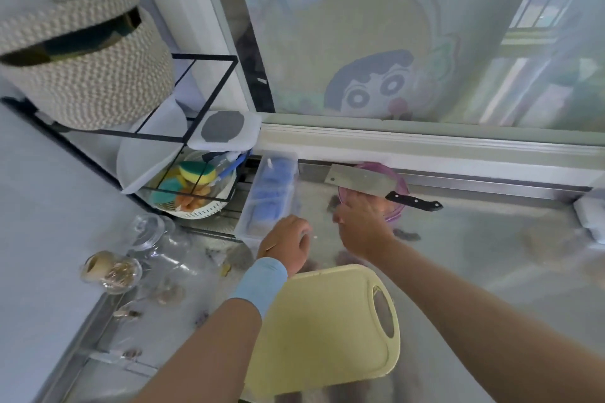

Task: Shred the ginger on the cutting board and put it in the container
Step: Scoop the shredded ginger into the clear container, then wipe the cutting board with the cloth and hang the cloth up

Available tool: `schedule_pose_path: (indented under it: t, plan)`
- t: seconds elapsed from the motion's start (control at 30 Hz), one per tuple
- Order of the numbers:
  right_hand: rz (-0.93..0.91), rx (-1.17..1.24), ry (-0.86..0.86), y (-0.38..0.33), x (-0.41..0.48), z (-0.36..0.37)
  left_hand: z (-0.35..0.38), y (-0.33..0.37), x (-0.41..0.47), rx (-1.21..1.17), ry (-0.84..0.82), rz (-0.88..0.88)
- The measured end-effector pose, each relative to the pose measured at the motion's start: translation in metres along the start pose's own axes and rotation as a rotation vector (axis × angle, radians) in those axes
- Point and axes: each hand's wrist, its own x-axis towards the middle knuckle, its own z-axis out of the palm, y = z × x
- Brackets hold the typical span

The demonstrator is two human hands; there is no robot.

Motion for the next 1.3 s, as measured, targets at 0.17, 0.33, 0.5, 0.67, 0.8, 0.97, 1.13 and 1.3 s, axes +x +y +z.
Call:
schedule_pose_path:
  t: [0.17, 0.33, 0.5, 0.67, 0.8, 0.97, 1.13, 1.3]
  plan:
    - [-0.11, 0.095, -0.323, -0.078, -0.023, 0.057, -0.008, -0.09, -0.061, 0.03, 0.047, -0.242]
    - [-0.172, 0.107, -0.414, -0.138, -0.029, 0.101, -0.006, -0.181, -0.085, 0.066, -0.12, -0.402]
    - [-0.176, -0.006, -0.312, -0.182, -0.01, 0.134, 0.003, -0.209, -0.073, 0.114, -0.17, -0.275]
    - [-0.036, -0.175, -0.265, -0.182, -0.001, 0.153, 0.025, -0.215, -0.065, 0.086, -0.063, -0.205]
    - [-0.001, 0.052, -0.226, -0.165, -0.009, 0.158, 0.03, -0.212, -0.069, 0.032, 0.076, -0.15]
    - [-0.013, 0.147, -0.209, -0.149, -0.02, 0.15, 0.024, -0.205, -0.079, 0.059, 0.021, -0.17]
    - [0.149, 0.304, -0.283, -0.14, -0.036, 0.124, 0.021, -0.161, -0.099, -0.241, 0.082, -0.207]
    - [0.342, 0.478, -0.245, -0.112, -0.078, 0.104, 0.045, -0.115, -0.112, -0.167, -0.183, -0.018]
